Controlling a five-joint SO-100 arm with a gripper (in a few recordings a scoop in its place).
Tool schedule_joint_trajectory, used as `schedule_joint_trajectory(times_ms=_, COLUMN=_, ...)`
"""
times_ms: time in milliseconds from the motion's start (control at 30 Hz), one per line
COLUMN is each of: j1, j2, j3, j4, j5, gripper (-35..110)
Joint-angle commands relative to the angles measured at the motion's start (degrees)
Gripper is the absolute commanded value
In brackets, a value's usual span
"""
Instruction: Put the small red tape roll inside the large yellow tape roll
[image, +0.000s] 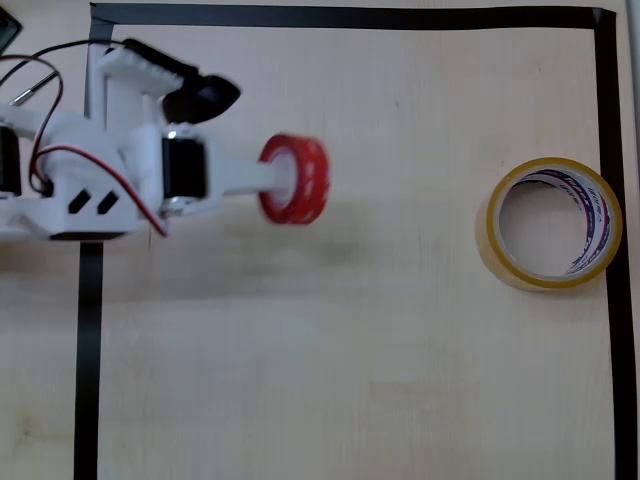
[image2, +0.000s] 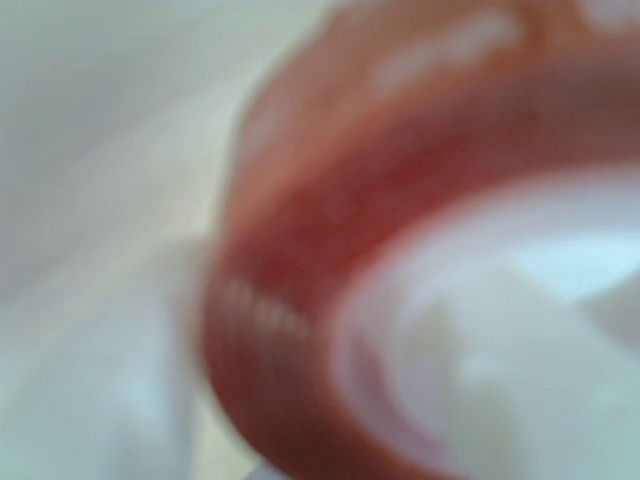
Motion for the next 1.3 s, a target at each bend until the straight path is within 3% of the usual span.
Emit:
schedule_joint_trajectory(times_ms=0, j1=-0.62, j2=-3.43, j3=-8.53, j4=-10.90, j5=0.09, gripper=0)
schedule_joint_trajectory(times_ms=267, j1=-0.62, j2=-17.31, j3=-18.90, j4=-20.65, j5=0.35, gripper=0)
schedule_joint_trajectory(times_ms=1267, j1=2.02, j2=-43.33, j3=-49.57, j4=-21.97, j5=0.79, gripper=0)
